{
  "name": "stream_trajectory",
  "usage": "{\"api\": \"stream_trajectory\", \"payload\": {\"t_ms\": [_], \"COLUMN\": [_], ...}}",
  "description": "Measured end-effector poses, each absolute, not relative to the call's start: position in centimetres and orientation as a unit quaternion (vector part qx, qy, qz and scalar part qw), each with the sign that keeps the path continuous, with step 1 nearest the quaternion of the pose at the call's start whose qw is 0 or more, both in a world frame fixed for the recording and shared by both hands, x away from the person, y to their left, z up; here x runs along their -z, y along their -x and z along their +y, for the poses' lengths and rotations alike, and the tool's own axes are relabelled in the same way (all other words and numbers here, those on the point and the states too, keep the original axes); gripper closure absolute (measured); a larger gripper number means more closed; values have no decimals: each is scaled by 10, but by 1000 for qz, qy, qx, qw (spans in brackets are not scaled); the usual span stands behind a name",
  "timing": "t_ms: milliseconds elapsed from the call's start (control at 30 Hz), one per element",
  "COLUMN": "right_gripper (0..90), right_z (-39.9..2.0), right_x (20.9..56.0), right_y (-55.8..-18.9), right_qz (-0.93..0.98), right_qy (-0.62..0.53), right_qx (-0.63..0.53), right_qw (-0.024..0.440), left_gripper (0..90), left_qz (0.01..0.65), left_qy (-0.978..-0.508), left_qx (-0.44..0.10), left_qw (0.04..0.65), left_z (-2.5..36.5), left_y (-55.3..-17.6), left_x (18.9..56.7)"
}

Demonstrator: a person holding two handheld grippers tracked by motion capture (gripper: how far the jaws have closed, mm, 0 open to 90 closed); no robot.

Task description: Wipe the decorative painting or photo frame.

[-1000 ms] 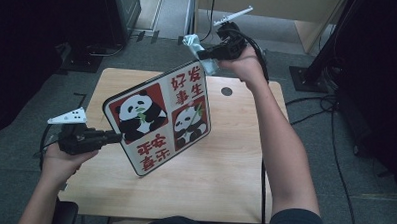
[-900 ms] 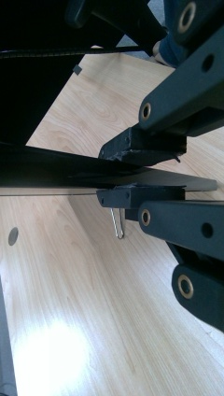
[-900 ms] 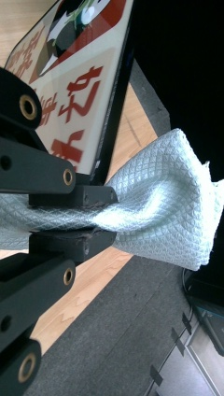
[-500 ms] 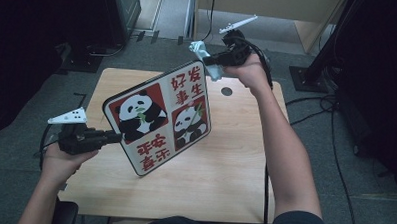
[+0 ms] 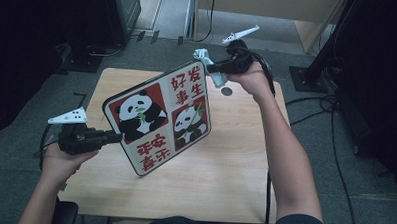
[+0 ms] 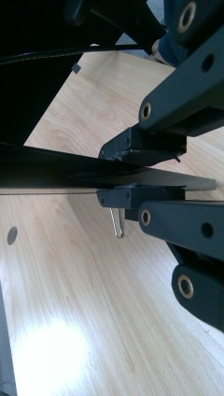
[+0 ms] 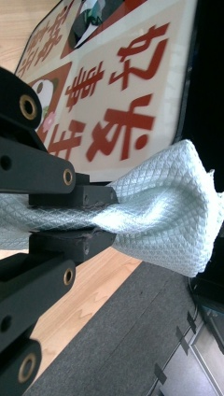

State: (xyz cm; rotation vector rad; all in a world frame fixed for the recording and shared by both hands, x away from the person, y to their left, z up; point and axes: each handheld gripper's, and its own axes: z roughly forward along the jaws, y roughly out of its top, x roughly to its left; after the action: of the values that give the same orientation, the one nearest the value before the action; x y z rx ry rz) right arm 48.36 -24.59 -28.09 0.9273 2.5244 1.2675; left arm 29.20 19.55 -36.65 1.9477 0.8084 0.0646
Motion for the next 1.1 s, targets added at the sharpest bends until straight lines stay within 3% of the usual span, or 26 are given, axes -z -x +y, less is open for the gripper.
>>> {"api": "stream_trajectory", "payload": {"t_ms": [1100], "right_gripper": [810], "right_z": [-263], "right_x": [344], "right_y": [-470], "right_qz": [835], "right_qy": [-319], "right_qx": [-447], "right_qw": [41], "left_gripper": [794], "left_qz": [335], "left_qy": [-804], "left_qx": [-29], "left_qw": [490], "left_z": [196], "left_y": [-292], "left_x": [366]}}
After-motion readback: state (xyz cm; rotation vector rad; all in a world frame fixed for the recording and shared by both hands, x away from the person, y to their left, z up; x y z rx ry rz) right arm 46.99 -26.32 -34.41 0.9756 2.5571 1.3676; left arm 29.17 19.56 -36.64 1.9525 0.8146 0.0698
